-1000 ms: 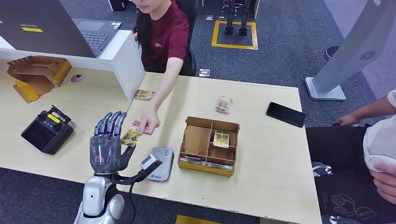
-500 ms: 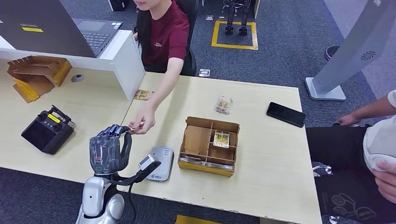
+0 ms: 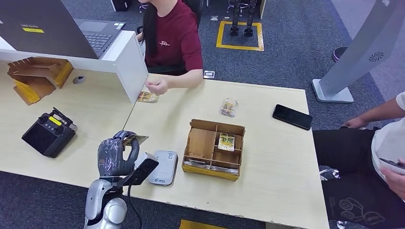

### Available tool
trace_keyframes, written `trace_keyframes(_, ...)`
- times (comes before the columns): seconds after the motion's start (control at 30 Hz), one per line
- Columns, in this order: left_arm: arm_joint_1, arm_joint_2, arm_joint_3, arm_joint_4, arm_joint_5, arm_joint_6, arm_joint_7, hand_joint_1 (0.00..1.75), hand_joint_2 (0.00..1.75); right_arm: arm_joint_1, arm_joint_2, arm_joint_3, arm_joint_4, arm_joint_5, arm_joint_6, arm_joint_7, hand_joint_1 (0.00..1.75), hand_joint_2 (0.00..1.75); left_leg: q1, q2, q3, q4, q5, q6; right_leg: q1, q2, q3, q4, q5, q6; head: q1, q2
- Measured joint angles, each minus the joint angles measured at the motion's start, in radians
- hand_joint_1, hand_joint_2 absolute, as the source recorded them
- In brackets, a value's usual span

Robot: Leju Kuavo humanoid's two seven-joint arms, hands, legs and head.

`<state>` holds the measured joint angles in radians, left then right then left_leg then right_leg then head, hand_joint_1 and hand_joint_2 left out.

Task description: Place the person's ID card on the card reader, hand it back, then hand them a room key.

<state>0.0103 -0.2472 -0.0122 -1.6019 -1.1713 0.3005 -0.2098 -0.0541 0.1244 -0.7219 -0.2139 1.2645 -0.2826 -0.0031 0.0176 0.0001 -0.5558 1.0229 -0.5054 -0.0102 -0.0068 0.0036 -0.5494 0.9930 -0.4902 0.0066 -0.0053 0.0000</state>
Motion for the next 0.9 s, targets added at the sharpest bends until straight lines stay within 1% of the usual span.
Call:
trace_keyframes(0.13,0.001,-0.02,0.013,0.001,0.094,-0.12,0.03,1.75,1.75,-0.001,0.0,-0.018,0.0,0.006,0.0,-0.001,0.0,1.75,0.0,0.0,0.0,0.0,0.0,0.0,0.0,0.0,0.0,0.0,0.0,0.0,0.0,0.0)
trace_keyframes(0.33,0.01,-0.028,0.017,0.011,0.191,-0.22,0.078,1.75,1.75,-0.003,0.0,-0.042,-0.001,0.018,-0.003,-0.001,0.0,1.75,0.0,0.0,0.0,0.0,0.0,0.0,0.0,0.0,0.0,0.0,0.0,0.0,0.0,0.0)
trace_keyframes(0.47,0.024,-0.024,0.016,0.019,0.217,-0.245,0.087,1.75,1.75,-0.004,0.0,-0.058,-0.001,0.021,-0.004,0.0,0.0,1.75,0.0,0.0,0.0,0.0,0.0,0.0,0.0,0.0,0.0,0.0,0.0,0.0,0.0,0.0)
trace_keyframes(0.57,0.037,-0.012,0.004,0.025,0.218,-0.261,0.104,1.75,1.75,-0.004,0.0,-0.068,-0.001,0.027,-0.008,0.0,0.0,1.75,0.0,0.0,0.0,0.0,0.0,0.0,0.0,0.0,0.0,0.0,0.0,0.0,0.0,0.0)
trace_keyframes(0.7,0.053,0.007,-0.026,0.042,0.188,-0.259,0.134,1.75,1.75,-0.005,0.0,-0.082,-0.001,0.034,-0.014,0.0,0.0,1.75,0.0,0.0,0.0,0.0,0.0,0.0,0.0,0.0,0.0,0.0,0.0,0.0,0.0,0.0)
trace_keyframes(0.9,0.059,0.024,-0.05,0.064,0.177,-0.258,0.147,1.75,1.75,-0.006,0.0,-0.091,-0.001,0.037,-0.015,0.0,0.0,1.75,0.0,0.0,0.0,0.0,0.0,0.0,0.0,0.0,0.0,0.0,0.0,0.0,0.0,0.0)
